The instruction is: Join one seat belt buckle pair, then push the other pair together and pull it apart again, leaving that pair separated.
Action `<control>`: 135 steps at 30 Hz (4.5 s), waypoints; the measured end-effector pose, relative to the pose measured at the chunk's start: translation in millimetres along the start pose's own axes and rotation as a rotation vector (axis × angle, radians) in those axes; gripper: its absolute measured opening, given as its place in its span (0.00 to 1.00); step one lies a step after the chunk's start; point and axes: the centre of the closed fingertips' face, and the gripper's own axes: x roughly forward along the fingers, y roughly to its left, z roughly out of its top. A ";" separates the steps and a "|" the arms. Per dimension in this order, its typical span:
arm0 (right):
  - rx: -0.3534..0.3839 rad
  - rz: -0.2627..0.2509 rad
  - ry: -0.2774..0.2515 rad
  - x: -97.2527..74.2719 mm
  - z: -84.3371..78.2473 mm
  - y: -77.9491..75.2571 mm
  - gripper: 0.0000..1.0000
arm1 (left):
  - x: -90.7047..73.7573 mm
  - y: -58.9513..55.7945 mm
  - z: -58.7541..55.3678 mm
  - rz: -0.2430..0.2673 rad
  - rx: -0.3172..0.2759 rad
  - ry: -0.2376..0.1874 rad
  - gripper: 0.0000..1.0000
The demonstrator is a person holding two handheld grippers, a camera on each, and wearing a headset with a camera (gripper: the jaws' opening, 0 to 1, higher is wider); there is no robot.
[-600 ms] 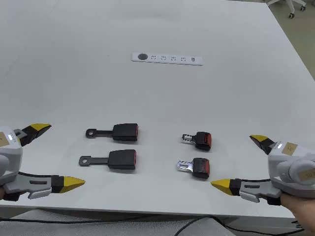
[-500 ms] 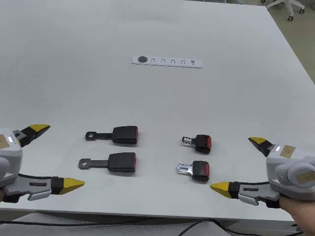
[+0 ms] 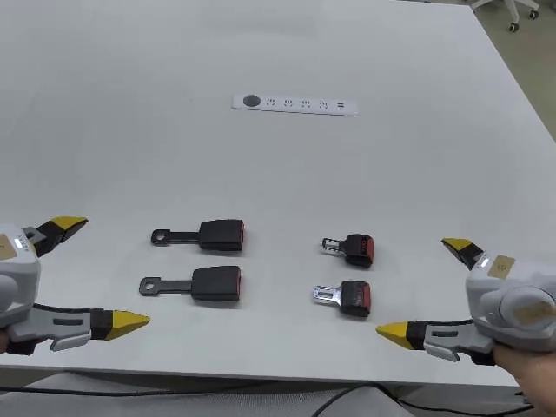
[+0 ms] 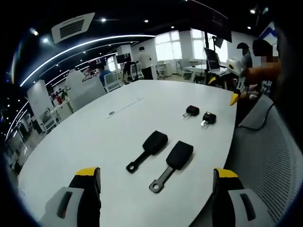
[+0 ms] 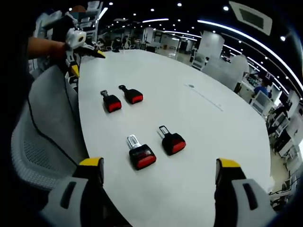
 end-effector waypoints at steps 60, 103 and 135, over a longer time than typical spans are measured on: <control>0.214 0.066 -0.048 -13.4 -0.5 6.1 0.95 | -3.4 1.2 -0.6 0.000 -0.040 -0.010 1.00; -0.179 0.289 0.037 13.5 0.0 34.3 0.60 | 42.6 -39.4 -1.0 -0.223 0.189 0.085 0.70; -0.291 0.400 0.201 86.3 -31.0 42.0 0.41 | 132.1 -53.8 -35.4 -0.389 0.378 0.261 0.42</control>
